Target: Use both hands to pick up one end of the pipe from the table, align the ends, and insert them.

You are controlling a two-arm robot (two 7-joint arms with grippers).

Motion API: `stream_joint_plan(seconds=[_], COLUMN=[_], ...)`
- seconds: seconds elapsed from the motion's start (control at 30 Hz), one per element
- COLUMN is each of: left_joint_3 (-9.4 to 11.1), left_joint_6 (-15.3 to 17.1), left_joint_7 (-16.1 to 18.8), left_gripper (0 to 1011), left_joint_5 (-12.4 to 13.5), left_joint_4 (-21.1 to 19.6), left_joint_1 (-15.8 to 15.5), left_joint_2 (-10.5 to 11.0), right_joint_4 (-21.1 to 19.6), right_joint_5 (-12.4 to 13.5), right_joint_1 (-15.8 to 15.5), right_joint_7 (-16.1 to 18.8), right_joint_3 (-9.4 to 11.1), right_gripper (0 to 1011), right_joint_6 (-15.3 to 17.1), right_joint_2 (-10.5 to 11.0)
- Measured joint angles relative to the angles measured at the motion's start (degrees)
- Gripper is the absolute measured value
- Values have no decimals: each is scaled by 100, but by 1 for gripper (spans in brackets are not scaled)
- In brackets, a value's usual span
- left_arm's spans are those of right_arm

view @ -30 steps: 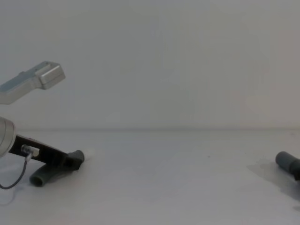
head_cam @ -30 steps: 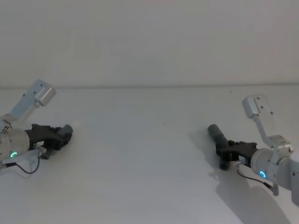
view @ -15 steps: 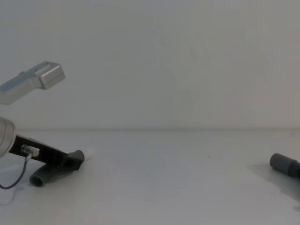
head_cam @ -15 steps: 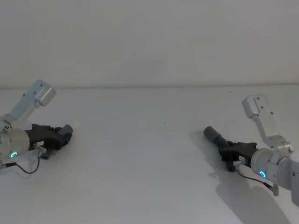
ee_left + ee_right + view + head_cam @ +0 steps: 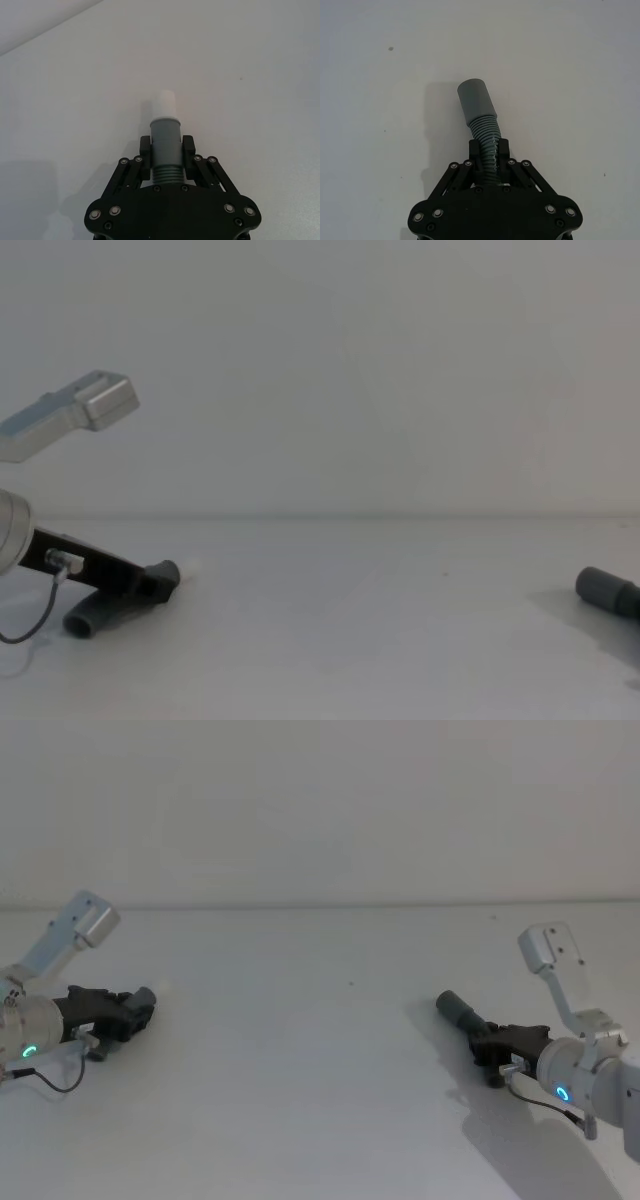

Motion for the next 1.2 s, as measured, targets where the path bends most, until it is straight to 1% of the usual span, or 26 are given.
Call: stream_joint_plan(seconds=[1.0, 1.2], left_joint_3=[0, 6], left_joint_6=[0, -74], left_joint_7=[-1, -16], left_gripper=[332, 332], left_joint_5=[1, 15], left_joint_4=[0, -10], left_joint_1=[0, -3], left_joint_2=[1, 16], right_joint_4=[0, 1], right_joint_5=[1, 1], right_joint_1=[1, 2], right_joint_7=[0, 3], right_joint_3=[0, 1], right_gripper=[184, 184], right_joint_6=[0, -2], right_joint_2=[0, 1])
